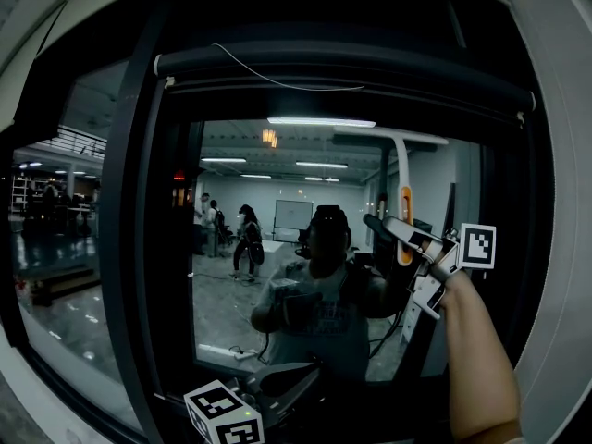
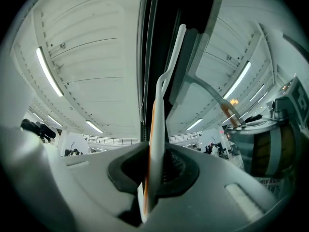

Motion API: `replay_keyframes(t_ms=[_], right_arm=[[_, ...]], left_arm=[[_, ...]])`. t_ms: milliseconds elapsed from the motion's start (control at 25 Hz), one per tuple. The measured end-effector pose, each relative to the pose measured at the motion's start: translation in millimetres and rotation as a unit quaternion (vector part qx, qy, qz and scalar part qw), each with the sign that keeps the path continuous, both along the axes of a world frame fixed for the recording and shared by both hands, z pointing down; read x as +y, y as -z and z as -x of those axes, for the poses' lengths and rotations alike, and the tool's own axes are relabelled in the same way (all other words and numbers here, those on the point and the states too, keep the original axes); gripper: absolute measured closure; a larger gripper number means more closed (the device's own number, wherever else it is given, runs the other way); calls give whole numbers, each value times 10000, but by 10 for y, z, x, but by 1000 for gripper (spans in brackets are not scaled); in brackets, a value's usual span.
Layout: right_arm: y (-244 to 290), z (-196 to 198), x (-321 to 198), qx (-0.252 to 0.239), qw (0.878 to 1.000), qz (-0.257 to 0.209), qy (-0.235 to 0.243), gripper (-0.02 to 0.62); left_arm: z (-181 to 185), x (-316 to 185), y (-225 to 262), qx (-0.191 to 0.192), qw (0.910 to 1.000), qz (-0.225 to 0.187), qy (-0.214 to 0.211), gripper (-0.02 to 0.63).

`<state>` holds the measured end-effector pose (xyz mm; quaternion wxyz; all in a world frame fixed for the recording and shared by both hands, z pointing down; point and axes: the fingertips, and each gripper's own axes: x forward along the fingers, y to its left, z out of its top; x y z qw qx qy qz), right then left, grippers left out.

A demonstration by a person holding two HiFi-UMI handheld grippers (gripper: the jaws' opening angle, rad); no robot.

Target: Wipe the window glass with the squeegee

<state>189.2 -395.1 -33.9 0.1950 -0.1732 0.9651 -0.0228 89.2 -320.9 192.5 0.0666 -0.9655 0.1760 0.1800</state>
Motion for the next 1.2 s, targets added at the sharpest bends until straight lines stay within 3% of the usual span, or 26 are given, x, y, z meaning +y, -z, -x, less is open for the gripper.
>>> replay_keyframes(t_ms=[1200], right_arm=[[-562,-9,-50,28,9995,271,-134,568]], left_arm=[[-32,80,-202,-2,9996,286,-60,609]])
